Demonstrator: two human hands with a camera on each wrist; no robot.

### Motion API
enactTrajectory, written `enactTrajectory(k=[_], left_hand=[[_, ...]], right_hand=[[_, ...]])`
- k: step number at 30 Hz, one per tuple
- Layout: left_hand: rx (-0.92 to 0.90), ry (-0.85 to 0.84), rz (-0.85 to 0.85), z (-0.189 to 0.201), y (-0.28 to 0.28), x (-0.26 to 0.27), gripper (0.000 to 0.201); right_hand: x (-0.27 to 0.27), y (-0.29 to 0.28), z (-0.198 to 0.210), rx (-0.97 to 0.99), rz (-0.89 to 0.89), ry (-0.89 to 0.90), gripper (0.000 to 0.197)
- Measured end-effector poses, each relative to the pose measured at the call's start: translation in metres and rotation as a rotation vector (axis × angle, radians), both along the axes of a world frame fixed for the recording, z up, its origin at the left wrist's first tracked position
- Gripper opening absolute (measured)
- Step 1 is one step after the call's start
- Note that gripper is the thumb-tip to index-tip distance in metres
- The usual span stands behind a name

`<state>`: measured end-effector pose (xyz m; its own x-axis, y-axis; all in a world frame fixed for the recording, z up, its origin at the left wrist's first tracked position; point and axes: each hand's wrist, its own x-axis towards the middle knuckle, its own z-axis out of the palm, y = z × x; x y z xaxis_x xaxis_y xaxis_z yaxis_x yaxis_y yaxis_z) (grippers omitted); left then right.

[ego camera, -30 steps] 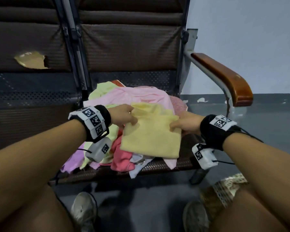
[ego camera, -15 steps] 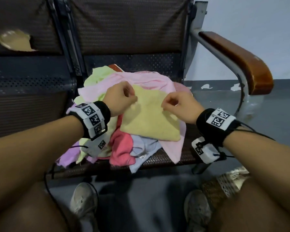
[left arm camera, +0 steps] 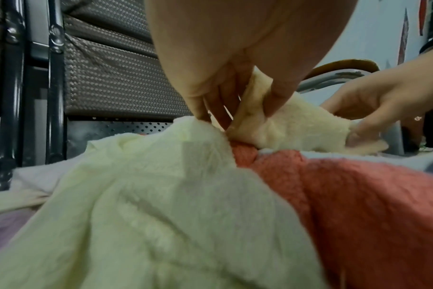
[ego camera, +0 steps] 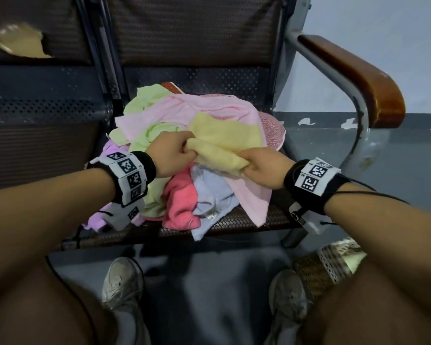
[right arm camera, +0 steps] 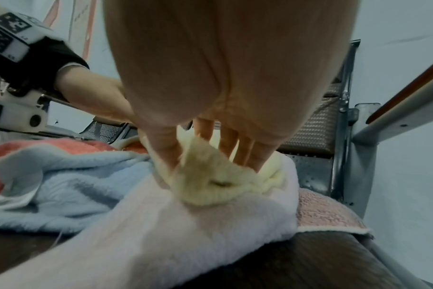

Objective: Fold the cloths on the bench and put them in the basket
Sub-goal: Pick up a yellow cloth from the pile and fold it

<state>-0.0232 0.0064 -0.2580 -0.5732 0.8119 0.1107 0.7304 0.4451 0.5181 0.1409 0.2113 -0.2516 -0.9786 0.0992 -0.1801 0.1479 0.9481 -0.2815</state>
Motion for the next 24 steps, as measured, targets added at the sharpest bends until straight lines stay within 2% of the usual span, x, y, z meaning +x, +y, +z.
enactTrajectory(k=[1,4,5,8,10,12,15,17,20,22,24], left_hand=[[0.016,-0.029,0.014,0.002,0.001,-0.001,0.004],[0.064,-0.116,0.013,0.011,0.003,0.000,0.011],[0.090,-0.158,0.017,0.013,0.004,0.001,0.008],[0.139,-0.265,0.079,0.017,0.007,0.001,0.033],[0.152,-0.251,0.142,0.016,0.012,-0.001,0.036],[0.128,-0.197,0.207,0.012,0.016,-0.004,0.038],[0.085,-0.168,0.318,0.009,0.018,-0.008,0.038],[-0.017,-0.176,0.373,0.011,0.017,-0.009,0.058],[-0.223,-0.356,0.395,0.013,0.016,-0.006,0.093],[-0.301,-0.540,0.354,0.011,0.018,-0.001,0.100],[-0.269,-0.627,0.324,0.005,0.022,0.001,0.095]], right_hand=[[0.002,0.000,0.004,-0.047,-0.029,0.039,0.015],[0.006,0.000,0.017,-0.147,-0.087,0.104,0.021],[0.007,0.000,0.021,-0.199,-0.112,0.122,0.023],[0.009,-0.001,0.024,-0.456,-0.228,0.185,0.025],[0.008,0.000,0.023,-0.568,-0.275,0.170,0.033],[0.006,0.002,0.017,-0.515,-0.272,0.080,0.035],[0.002,0.010,0.004,-0.387,-0.291,0.003,0.026],[0.001,0.014,-0.004,-0.351,-0.334,-0.050,0.024],[-0.001,0.015,-0.011,-0.371,-0.381,-0.103,0.024],[-0.002,0.015,-0.012,-0.382,-0.396,-0.102,0.030],[-0.004,0.014,-0.011,-0.380,-0.394,-0.108,0.036]])
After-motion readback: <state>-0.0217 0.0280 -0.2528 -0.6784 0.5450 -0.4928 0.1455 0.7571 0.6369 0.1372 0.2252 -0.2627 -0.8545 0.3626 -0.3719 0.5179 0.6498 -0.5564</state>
